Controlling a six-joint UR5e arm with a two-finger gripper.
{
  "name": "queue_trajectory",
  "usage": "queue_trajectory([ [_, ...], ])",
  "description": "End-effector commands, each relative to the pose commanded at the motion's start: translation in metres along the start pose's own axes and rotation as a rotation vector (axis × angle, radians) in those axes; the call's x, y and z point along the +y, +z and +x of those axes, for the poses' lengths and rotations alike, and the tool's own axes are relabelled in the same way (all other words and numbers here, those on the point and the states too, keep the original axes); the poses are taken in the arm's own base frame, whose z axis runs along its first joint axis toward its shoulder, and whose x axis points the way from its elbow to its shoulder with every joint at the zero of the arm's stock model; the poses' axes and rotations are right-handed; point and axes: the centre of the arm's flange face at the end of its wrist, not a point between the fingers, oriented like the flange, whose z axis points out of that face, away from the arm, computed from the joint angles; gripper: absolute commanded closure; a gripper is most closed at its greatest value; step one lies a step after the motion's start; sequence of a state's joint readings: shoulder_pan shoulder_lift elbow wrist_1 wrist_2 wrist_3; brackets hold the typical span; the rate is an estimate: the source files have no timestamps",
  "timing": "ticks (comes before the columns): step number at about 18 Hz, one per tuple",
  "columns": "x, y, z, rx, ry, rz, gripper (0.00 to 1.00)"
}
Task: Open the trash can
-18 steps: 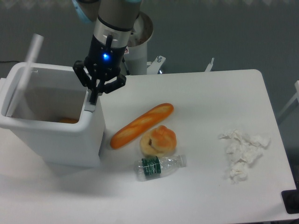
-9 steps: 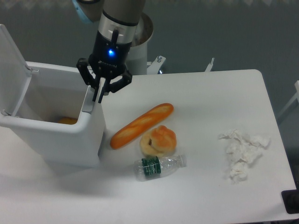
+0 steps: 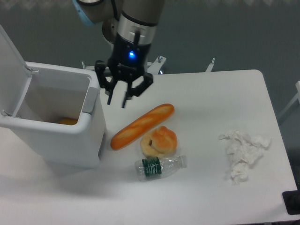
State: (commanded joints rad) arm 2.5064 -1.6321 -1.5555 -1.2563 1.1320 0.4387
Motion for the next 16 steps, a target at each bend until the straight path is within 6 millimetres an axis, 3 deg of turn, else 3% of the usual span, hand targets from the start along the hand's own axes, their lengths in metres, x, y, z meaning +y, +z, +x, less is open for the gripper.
queue_trajectory([
  [4, -0.003, 0.003, -0.043, -0.043, 0.034, 0.009, 0.00],
  [8, 0.008, -0.002, -0.083, -0.097, 0.116, -0.004, 0.00],
  [16, 0.030, 0.054, -0.144, -0.220, 0.240, -0.258, 0.00],
])
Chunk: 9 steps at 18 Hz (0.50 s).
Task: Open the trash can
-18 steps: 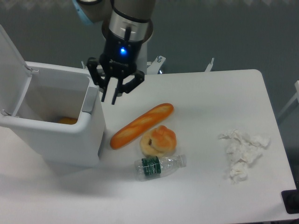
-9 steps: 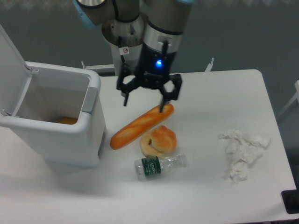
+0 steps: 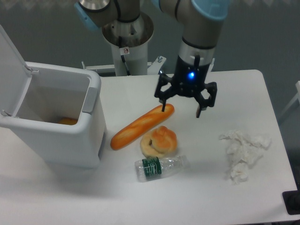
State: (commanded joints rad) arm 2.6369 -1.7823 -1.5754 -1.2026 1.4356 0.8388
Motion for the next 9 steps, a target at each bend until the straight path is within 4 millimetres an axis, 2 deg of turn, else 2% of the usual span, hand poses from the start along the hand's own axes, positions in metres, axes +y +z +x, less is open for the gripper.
queue_trajectory([
  [2, 0.010, 0.025, -0.023, 0.004, 0.046, -0.057, 0.00],
  [4, 0.010, 0.052, -0.042, -0.012, 0.139, -0.113, 0.00],
  [9, 0.006, 0.082, -0.066, -0.078, 0.293, -0.169, 0.00],
])
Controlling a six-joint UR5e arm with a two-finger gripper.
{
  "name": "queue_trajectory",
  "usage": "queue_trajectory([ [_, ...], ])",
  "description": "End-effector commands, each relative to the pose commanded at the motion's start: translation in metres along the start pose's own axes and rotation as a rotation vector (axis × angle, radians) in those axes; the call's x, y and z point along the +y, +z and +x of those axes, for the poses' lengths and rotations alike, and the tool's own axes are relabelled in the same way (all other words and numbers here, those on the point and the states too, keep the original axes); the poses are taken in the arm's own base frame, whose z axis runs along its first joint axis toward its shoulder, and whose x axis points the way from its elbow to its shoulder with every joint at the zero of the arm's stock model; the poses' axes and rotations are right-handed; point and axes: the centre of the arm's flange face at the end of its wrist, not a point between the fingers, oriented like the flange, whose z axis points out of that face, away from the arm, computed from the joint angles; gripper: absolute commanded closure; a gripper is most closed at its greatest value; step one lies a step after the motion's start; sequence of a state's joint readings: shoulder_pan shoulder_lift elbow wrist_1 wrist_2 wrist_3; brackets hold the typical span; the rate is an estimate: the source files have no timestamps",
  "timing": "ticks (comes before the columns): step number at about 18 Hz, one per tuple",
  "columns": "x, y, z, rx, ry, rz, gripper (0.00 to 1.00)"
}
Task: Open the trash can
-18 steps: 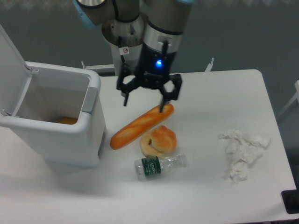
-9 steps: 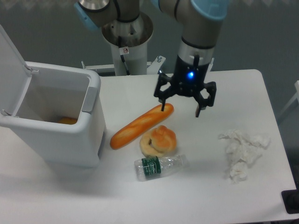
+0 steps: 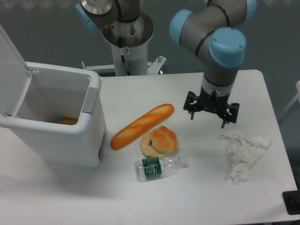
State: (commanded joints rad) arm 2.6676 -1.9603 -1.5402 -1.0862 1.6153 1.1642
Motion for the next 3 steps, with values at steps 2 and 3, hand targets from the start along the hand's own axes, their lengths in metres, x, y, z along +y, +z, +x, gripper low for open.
queue_trajectory([
  [2, -0.0013, 0.0083, -0.0059, -0.006, 0.002, -0.014, 0.00],
  [3, -0.0008, 0.0112, -0.0067, -0.007, 0.003, -0.024, 0.00],
])
